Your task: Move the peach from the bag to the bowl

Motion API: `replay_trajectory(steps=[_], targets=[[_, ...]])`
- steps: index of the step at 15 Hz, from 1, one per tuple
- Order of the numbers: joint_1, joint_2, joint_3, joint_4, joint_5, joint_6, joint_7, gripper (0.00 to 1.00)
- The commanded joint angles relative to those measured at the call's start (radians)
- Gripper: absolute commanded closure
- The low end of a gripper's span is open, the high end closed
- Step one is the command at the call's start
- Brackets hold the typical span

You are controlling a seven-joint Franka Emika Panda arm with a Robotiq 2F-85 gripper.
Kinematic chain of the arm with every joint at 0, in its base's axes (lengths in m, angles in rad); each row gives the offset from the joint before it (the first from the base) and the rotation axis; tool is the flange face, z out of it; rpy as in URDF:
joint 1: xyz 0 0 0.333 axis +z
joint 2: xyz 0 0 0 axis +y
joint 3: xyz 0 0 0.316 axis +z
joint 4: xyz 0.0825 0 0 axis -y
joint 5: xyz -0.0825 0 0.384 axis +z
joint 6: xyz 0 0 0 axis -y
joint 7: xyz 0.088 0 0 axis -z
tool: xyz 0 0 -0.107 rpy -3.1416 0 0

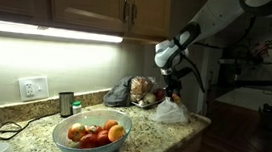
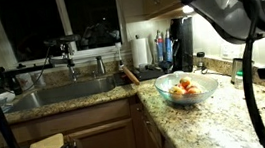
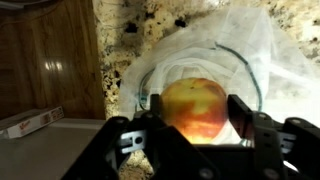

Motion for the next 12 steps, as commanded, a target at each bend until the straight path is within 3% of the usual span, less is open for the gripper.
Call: replay_trajectory(steps=[1,12], targets=[[0.03,-0.091,-0.022,-0.085,-0.051,-0.008,0.047,0.58],[0.083,-0.175,-0.011,-0.141,-0.09,-0.01,0.065,0.58]])
